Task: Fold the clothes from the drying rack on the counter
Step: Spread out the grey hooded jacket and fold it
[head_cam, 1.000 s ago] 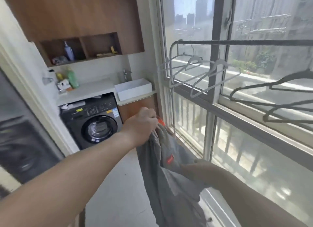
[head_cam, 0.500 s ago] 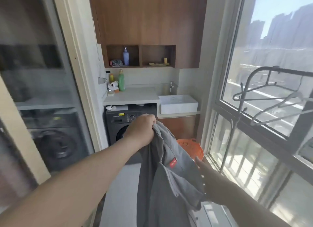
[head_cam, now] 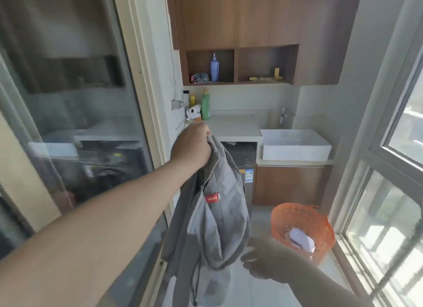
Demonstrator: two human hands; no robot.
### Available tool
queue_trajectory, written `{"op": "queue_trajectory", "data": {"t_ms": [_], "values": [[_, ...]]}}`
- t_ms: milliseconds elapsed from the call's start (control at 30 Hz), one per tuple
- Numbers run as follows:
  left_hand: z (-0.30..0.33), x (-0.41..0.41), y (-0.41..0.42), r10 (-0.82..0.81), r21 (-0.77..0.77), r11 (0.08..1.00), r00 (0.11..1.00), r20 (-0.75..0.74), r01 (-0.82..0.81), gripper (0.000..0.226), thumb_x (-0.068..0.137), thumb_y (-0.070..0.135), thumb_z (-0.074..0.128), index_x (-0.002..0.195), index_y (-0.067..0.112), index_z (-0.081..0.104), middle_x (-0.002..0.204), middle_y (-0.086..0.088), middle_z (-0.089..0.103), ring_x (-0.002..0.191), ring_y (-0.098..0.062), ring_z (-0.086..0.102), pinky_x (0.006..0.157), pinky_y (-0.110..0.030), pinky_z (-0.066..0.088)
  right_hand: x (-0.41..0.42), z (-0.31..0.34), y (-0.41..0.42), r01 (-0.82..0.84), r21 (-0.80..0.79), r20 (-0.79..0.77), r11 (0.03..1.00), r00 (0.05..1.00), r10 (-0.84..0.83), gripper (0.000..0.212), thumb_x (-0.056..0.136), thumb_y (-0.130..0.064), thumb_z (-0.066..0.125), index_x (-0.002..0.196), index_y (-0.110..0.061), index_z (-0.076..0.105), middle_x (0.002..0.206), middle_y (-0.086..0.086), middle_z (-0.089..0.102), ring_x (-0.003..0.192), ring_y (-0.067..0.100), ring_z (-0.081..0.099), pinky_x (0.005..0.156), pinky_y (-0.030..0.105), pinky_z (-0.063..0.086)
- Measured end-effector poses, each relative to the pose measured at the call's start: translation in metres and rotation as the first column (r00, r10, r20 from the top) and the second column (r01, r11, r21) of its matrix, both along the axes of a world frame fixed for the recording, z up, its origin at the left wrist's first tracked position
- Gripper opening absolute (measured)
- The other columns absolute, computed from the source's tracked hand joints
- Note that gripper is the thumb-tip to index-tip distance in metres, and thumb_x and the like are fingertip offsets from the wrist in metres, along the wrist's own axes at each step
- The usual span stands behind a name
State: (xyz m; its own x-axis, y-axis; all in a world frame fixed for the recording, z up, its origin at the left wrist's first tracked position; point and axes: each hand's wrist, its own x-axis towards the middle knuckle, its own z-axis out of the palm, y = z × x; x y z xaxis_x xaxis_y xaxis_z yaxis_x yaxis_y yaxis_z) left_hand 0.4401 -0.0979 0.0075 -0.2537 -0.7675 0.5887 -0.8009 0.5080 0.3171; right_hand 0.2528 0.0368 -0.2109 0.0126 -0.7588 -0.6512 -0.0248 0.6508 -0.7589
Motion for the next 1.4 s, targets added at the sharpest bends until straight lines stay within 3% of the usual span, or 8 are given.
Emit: {"op": "queue_trajectory", "data": {"t_ms": [233,400,667,800,1000,1100,1200,1400], "values": [[0.036,-0.052,-0.125,0.208,-0.021,0.978,0.976,0.060,-0.207,0.018,0.089,0.004,0.043,0.089,0.015,0.058,0.105,-0.006,0.061,0.087,-0.024,0.053,0.069,-0.033,0.039,-0.032,0.019,-0.148,-0.250,0.032,0.148,0.968,0.959,0.243,0.070,0.093,-0.065,0.046,0.129,-0.009,0.065,0.108,0.013,0.075,0.098,0.031,0.073,0.090,0.041,0.053],[0.047,-0.075,-0.199,0.241,-0.026,0.970,0.967,0.078,-0.240,0.021,0.086,0.001,0.044,0.093,0.013,0.060,0.106,-0.008,0.059,0.091,-0.027,0.054,0.070,-0.031,0.035,-0.074,0.043,-0.250,-0.116,-0.136,0.356,0.984,0.921,0.158,0.041,0.098,-0.049,0.051,0.118,-0.024,0.075,0.130,0.011,0.069,0.122,0.033,0.065,0.106,0.056,0.048],[0.034,-0.070,-0.318,0.253,0.075,0.963,0.965,0.062,-0.258,0.029,0.083,-0.007,0.043,0.096,0.018,0.048,0.102,0.000,0.047,0.094,-0.022,0.048,0.070,-0.032,0.032,-0.143,0.074,-0.401,0.160,-0.350,0.548,0.923,0.834,0.063,0.055,0.089,-0.002,0.051,0.144,-0.008,0.053,0.142,0.021,0.058,0.130,0.043,0.056,0.111,0.061,0.040],[0.023,-0.060,-0.403,0.156,0.109,0.981,0.987,0.035,-0.159,0.045,0.081,-0.005,0.046,0.120,0.017,0.049,0.115,-0.002,0.055,0.102,-0.025,0.053,0.083,-0.040,0.048,-0.173,0.110,-0.481,0.293,-0.529,0.416,0.797,0.908,-0.057,0.046,0.093,0.009,0.053,0.135,-0.009,0.057,0.129,0.023,0.066,0.113,0.039,0.068,0.088,0.049,0.057],[0.017,-0.057,-0.533,-0.003,0.058,0.998,0.876,0.483,-0.029,0.051,0.089,0.007,0.058,0.137,0.020,0.047,0.124,-0.007,0.053,0.106,-0.030,0.058,0.082,-0.045,0.052,-0.228,0.191,-0.580,0.218,-0.730,0.048,0.648,0.962,-0.270,0.045,0.090,0.011,0.059,0.126,-0.015,0.063,0.123,0.026,0.067,0.112,0.048,0.064,0.093,0.061,0.054],[0.025,-0.069,-0.590,-0.047,0.007,0.999,0.858,0.511,0.051,0.072,0.090,0.005,0.057,0.153,0.029,0.032,0.127,-0.007,0.052,0.115,-0.029,0.053,0.085,-0.039,0.049,-0.238,0.232,-0.622,0.112,-0.812,-0.191,0.573,0.877,-0.442,0.057,0.088,0.010,0.058,0.129,-0.029,0.062,0.113,0.013,0.071,0.097,0.032,0.071,0.075,0.041,0.062],[0.031,-0.087,-0.631,-0.051,-0.005,0.998,0.871,0.489,0.061,0.083,0.089,0.001,0.054,0.159,0.030,0.020,0.131,-0.008,0.050,0.123,-0.030,0.046,0.089,-0.042,0.046,-0.243,0.254,-0.659,-0.007,-0.833,-0.392,0.553,0.713,-0.582,0.059,0.087,0.002,0.056,0.136,-0.031,0.058,0.108,-0.007,0.068,0.094,0.019,0.065,0.066,0.023,0.050],[0.034,-0.126,-0.728,-0.041,-0.120,0.985,0.841,0.540,0.125,0.077,0.084,-0.013,0.047,0.153,0.019,0.036,0.119,-0.013,0.056,0.112,-0.033,0.047,0.089,-0.046,0.049,-0.281,0.268,-0.749,-0.158,-0.822,-0.549,0.546,0.472,-0.690,0.052,0.087,-0.002,0.051,0.134,-0.022,0.062,0.099,0.001,0.062,0.095,0.028,0.058,0.079,0.030,0.040]]}}
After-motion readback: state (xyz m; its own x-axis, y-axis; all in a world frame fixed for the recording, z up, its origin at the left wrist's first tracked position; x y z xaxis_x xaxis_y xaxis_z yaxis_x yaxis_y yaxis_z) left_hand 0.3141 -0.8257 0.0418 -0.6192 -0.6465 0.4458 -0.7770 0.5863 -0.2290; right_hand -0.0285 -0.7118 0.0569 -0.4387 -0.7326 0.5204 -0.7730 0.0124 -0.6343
